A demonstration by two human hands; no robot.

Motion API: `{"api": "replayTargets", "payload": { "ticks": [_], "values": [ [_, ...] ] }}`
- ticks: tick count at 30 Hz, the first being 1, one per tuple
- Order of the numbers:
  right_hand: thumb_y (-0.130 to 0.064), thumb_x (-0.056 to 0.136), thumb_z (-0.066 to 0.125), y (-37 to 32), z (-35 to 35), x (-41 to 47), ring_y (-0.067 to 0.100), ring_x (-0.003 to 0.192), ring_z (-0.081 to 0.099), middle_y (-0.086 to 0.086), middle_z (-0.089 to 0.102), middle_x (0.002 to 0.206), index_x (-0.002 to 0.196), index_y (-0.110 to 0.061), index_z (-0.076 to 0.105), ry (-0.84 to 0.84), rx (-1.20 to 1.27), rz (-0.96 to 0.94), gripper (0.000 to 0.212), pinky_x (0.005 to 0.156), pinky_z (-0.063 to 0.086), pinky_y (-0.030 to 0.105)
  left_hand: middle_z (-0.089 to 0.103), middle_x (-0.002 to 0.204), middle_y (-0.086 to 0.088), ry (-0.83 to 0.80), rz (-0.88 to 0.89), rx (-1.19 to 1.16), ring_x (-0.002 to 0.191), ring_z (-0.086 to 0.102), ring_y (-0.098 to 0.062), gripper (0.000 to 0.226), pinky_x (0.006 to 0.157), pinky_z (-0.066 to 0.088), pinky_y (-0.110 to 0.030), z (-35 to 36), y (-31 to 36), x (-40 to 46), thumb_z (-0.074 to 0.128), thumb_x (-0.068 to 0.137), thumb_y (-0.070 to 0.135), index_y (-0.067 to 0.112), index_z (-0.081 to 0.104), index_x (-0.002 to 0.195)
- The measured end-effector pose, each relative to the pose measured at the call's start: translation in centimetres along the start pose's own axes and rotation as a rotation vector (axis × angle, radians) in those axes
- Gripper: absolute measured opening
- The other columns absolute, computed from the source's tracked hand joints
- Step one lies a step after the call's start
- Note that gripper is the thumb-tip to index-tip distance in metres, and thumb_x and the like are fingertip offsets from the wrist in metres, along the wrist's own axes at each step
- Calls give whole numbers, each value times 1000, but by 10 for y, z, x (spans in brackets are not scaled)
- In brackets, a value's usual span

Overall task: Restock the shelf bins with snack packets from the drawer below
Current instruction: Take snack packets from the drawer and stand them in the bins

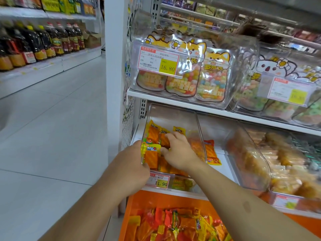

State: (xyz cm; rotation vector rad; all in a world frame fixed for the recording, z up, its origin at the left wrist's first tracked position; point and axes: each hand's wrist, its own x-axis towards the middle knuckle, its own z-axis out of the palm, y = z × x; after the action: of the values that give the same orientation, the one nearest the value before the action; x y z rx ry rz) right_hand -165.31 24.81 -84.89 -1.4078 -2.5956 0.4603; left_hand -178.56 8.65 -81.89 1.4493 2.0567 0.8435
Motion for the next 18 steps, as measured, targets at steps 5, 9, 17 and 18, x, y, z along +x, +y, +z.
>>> {"api": "replayTargets", "payload": {
  "ticks": [5,9,17,18],
  "values": [
    [-50,106,41,10,4,19,29,160,7,9,14,173,163,-11,25,-134,-192,174,71,129,17,50,58,130,16,-7,-8,-6,91,62,-8,43,66,53,-17,0,1,1,56,104,33,39,38,143],
    [-48,106,40,8,7,23,34,160,8,12,14,172,163,-7,21,-172,-221,239,73,128,18,53,59,127,17,-5,-2,-7,86,62,-7,41,64,53,-17,0,-1,1,56,103,32,40,39,140],
    [-42,107,46,7,-10,-5,27,161,3,7,10,174,165,-14,18,-127,-99,84,70,130,14,47,64,117,15,4,21,12,81,62,-5,34,59,48,-18,-1,0,1,57,102,29,37,45,133],
    [-42,107,46,5,-15,-16,24,161,4,5,11,174,165,-16,19,-108,-79,39,69,131,13,44,64,116,14,7,19,12,80,61,-4,37,59,49,-18,-1,1,0,58,102,28,37,45,135]
  ]
}}
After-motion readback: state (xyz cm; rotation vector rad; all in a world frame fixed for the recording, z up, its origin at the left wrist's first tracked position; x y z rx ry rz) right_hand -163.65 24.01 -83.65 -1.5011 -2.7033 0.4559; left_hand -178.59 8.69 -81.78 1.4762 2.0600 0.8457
